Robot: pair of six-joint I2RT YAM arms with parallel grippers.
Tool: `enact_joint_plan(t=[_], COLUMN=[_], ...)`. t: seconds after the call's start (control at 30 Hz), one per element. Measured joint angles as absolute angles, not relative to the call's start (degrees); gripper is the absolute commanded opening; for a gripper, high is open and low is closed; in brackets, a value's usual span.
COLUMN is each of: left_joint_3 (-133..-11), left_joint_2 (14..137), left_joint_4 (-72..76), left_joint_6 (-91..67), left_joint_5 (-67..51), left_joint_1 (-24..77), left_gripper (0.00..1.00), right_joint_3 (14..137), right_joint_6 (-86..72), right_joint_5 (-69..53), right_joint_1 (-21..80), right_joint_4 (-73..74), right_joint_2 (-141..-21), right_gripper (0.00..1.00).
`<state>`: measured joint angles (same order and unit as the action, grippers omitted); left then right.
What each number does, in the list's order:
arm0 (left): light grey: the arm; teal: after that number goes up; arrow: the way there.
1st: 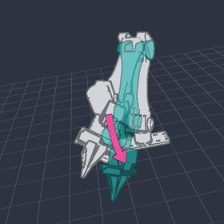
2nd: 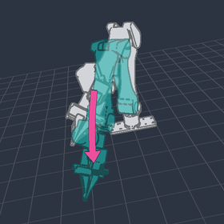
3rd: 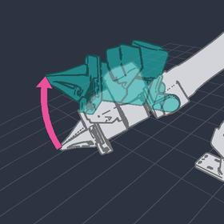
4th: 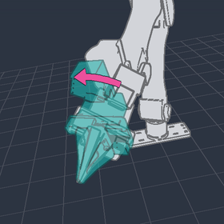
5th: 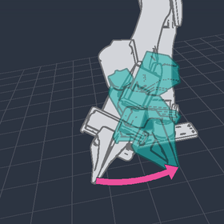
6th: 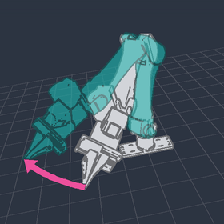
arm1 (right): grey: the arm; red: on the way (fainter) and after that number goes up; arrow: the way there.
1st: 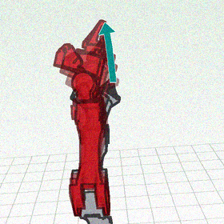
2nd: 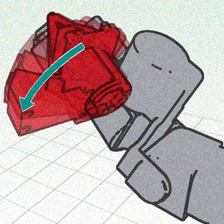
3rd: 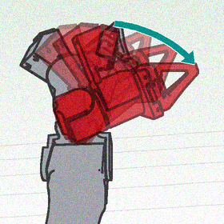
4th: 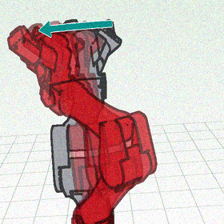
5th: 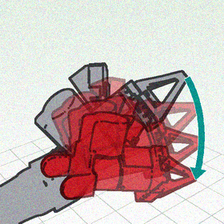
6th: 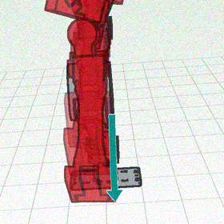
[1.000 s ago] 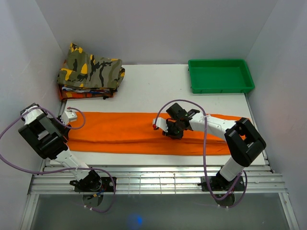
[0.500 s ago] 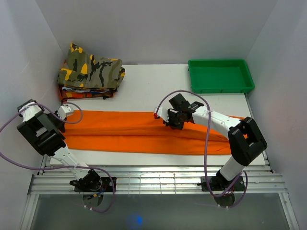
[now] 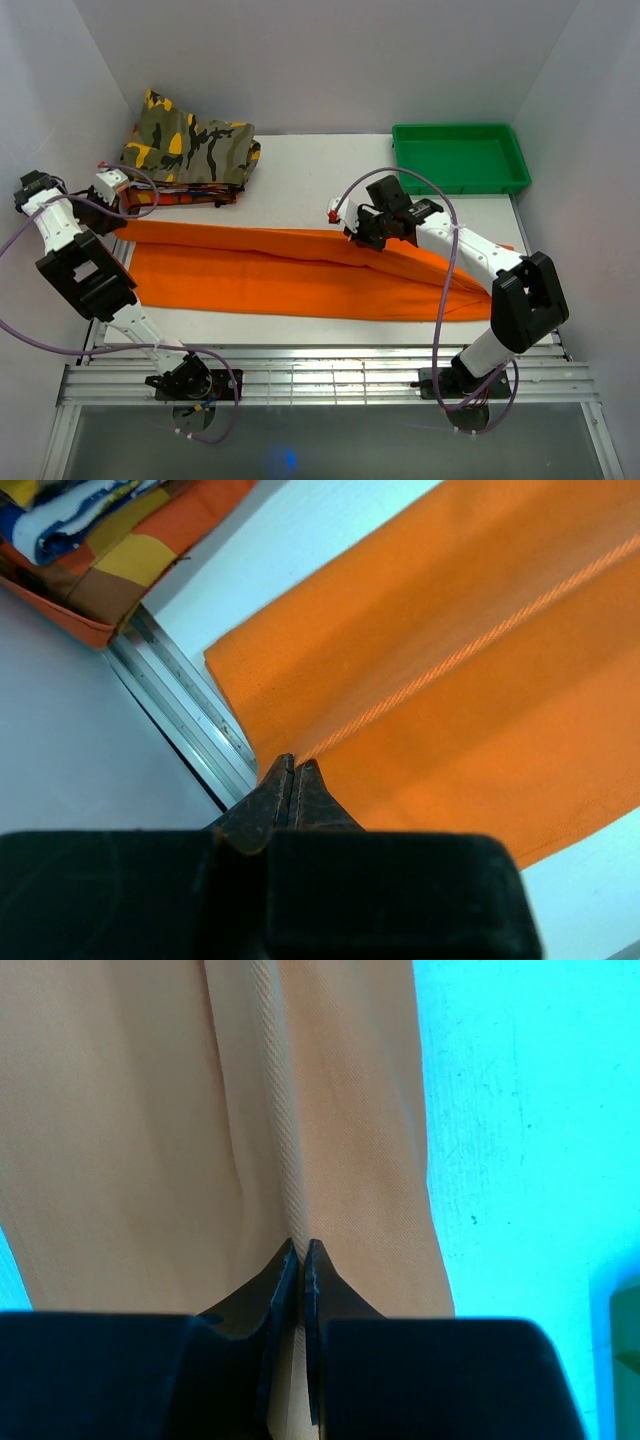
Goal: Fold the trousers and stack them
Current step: Fold the trousers
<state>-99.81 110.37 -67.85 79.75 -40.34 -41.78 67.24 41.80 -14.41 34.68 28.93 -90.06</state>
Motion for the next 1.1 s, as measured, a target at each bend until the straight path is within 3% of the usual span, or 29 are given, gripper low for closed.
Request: enact_joint_plan(t=[0.67, 1.1], left_joint_3=[-104.6, -103.4], left_joint_2=[111.3, 110.3], left_joint_4=[-53.8, -51.8], left_joint_6=[61.1, 59.8], left_joint_5=[-45.7, -46.5], left_joint_1=[-38.5, -38.5], left_gripper=[0.0, 0.0], right_joint_3=[69.6, 68.9], right_joint_6=[39.5, 39.7], right_joint_5=[-15.2, -15.9], right_joint_1=[31.8, 31.1], right_joint_4=[25.1, 24.1], right_joint_2=[-88.9, -84.6], right_gripper=[0.08, 0.08])
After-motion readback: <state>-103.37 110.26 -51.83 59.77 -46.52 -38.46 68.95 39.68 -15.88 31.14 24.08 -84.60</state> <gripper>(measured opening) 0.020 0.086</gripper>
